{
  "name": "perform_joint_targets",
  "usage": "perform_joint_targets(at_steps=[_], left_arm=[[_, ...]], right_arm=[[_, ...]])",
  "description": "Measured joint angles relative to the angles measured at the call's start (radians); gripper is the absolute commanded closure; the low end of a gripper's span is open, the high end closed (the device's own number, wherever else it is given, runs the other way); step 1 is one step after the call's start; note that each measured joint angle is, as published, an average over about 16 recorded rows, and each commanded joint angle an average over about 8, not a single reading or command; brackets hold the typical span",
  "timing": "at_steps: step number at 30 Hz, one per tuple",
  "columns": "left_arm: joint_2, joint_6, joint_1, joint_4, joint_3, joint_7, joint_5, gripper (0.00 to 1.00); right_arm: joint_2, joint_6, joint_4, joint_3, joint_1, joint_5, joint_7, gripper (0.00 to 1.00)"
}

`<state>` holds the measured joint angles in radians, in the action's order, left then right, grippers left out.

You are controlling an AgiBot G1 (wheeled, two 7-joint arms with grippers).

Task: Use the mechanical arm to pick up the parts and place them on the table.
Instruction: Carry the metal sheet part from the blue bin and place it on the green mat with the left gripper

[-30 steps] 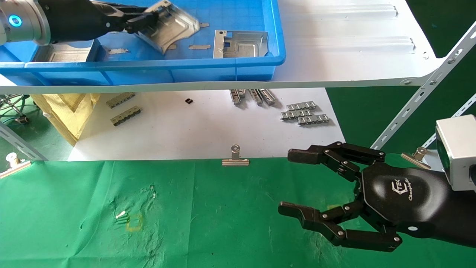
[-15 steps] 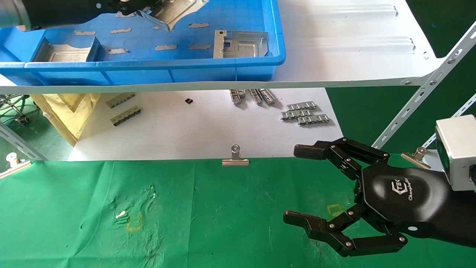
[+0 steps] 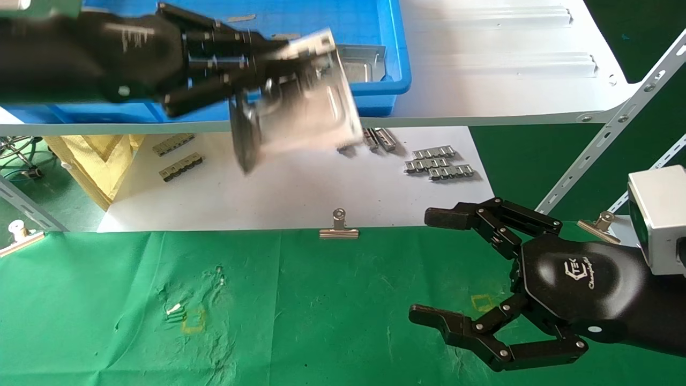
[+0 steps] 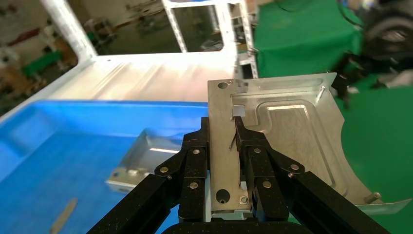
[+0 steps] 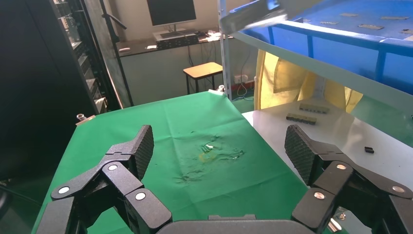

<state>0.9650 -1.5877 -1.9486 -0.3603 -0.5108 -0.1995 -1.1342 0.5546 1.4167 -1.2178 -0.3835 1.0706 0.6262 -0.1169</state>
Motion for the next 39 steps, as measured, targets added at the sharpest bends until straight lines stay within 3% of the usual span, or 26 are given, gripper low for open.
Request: perform_joint_targets(at_steps=[7, 12, 16, 24, 27, 31, 33, 35, 39], left_arm=[[-0.15, -0.011, 0.14, -0.279, -0.118, -0.096, 0.087, 1.0], [-0.235, 0.003, 0.223, -0.365, -0.215, -0.201, 0.092, 1.0], [-0.26, 0.013, 0.263, -0.323, -0.276, -0.318, 0.058, 1.0], [-0.218, 0.027, 0.291, -0.111, -0.332, -0.524, -0.007, 0.98], [-0.197, 0.033, 0.293, -0.038, -0.343, -0.58, -0.018, 0.78], [-0.171, 0.037, 0.287, 0.047, -0.354, -0.629, -0.03, 0.28], [-0.16, 0.038, 0.282, 0.082, -0.359, -0.647, -0.036, 0.09], [-0.15, 0.038, 0.277, 0.115, -0.363, -0.663, -0.042, 0.0], [-0.134, 0.032, 0.268, 0.167, -0.369, -0.687, -0.048, 0.0]], right_arm=[[0.0, 0.0, 0.0, 0.0, 0.0, 0.0, 0.0, 0.0], [0.0, 0.0, 0.0, 0.0, 0.0, 0.0, 0.0, 0.0], [0.0, 0.0, 0.0, 0.0, 0.0, 0.0, 0.0, 0.0], [0.0, 0.0, 0.0, 0.0, 0.0, 0.0, 0.0, 0.0], [0.0, 0.0, 0.0, 0.0, 0.0, 0.0, 0.0, 0.0], [0.0, 0.0, 0.0, 0.0, 0.0, 0.0, 0.0, 0.0], [0.0, 0.0, 0.0, 0.0, 0.0, 0.0, 0.0, 0.0], [0.0, 0.0, 0.0, 0.0, 0.0, 0.0, 0.0, 0.0], [0.0, 0.0, 0.0, 0.0, 0.0, 0.0, 0.0, 0.0]])
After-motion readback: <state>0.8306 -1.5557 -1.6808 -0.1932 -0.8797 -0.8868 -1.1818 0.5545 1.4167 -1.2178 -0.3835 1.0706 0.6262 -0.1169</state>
